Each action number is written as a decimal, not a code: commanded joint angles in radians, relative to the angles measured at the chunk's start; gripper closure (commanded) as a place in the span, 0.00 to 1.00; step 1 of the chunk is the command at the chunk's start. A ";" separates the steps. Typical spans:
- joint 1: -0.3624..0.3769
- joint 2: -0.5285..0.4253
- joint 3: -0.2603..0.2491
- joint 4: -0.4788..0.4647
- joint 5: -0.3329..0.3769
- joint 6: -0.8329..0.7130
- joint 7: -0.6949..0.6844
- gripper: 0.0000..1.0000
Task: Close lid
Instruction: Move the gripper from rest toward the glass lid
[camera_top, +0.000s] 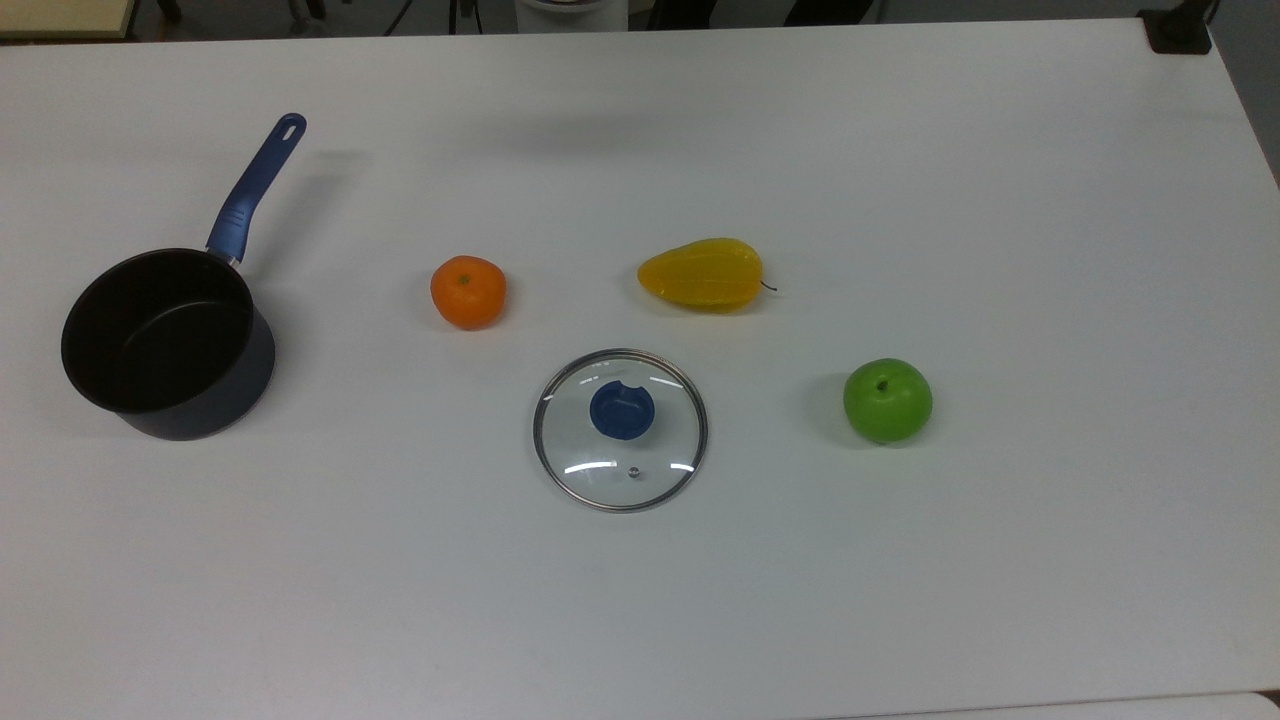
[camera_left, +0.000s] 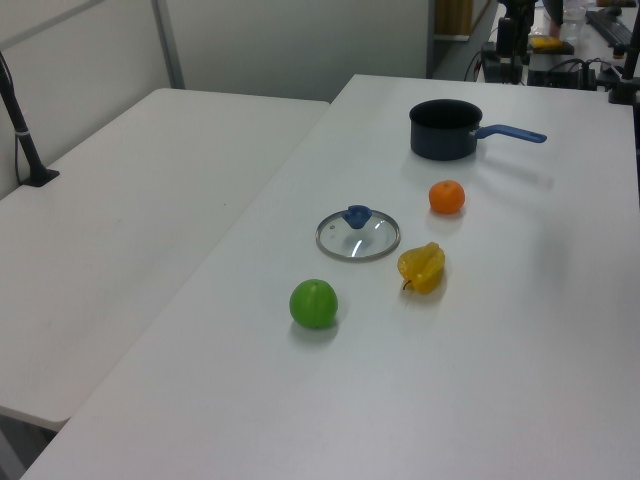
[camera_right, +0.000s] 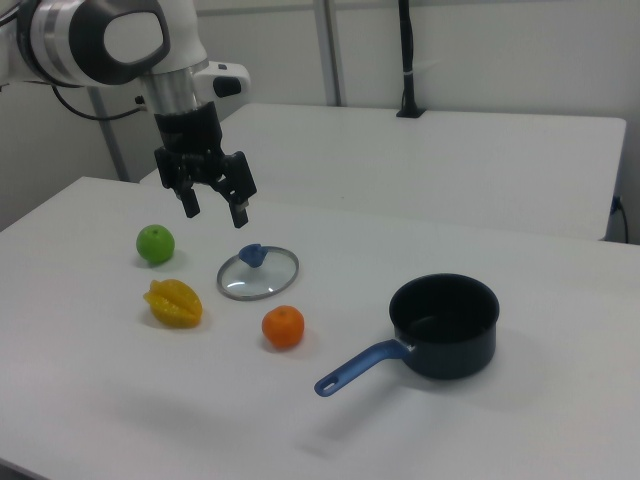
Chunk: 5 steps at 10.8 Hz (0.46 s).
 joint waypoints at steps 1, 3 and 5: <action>0.006 -0.015 -0.016 -0.017 0.014 0.010 -0.022 0.00; 0.002 -0.013 -0.014 -0.017 0.014 0.011 -0.023 0.00; 0.009 -0.007 -0.014 -0.015 0.014 0.036 -0.025 0.00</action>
